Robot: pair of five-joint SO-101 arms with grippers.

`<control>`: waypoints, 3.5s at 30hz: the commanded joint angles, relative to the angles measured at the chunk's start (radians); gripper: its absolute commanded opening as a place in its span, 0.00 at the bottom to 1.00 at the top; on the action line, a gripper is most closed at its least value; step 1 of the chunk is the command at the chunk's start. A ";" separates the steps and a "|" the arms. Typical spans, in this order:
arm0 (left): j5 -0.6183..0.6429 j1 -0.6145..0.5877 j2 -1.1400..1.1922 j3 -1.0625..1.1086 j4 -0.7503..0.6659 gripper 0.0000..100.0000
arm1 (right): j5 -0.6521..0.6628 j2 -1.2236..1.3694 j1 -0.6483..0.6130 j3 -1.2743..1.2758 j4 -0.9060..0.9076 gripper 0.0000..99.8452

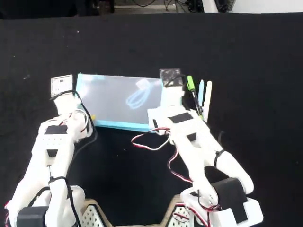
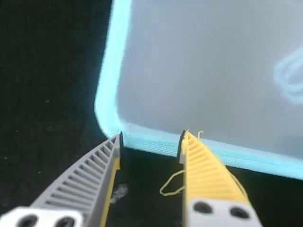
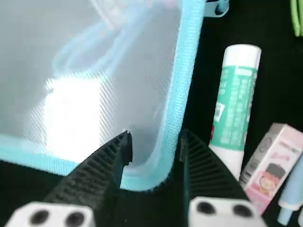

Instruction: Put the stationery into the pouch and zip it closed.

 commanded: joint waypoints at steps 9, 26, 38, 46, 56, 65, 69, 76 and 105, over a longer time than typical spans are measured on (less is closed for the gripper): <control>0.008 -0.053 -0.002 -0.070 0.006 0.21 | 0.038 -0.286 -0.014 0.031 0.158 0.16; 0.064 -0.056 -0.002 -0.070 0.006 0.21 | -0.110 -0.087 0.000 0.111 -0.236 0.16; 0.064 -0.051 0.000 -0.070 0.006 0.21 | -0.112 0.007 0.040 -0.048 -0.028 0.17; 0.063 -0.051 0.000 -0.070 0.005 0.21 | -0.106 0.085 -0.015 -0.025 -0.118 0.16; 0.063 -0.061 0.000 -0.070 0.005 0.21 | 0.137 -0.114 -0.011 0.044 -0.078 0.01; 0.063 -0.061 0.000 -0.071 0.005 0.21 | 0.381 -0.745 -0.025 0.312 0.068 0.01; 0.063 -0.061 0.000 -0.071 0.005 0.21 | 0.466 -1.017 -0.132 0.467 0.170 0.01; 0.063 -0.059 0.000 -0.071 0.003 0.21 | 0.342 -1.307 0.015 0.478 0.218 0.11; 0.063 -0.056 0.002 -0.067 0.003 0.21 | 0.710 -0.025 0.133 -0.237 0.069 0.18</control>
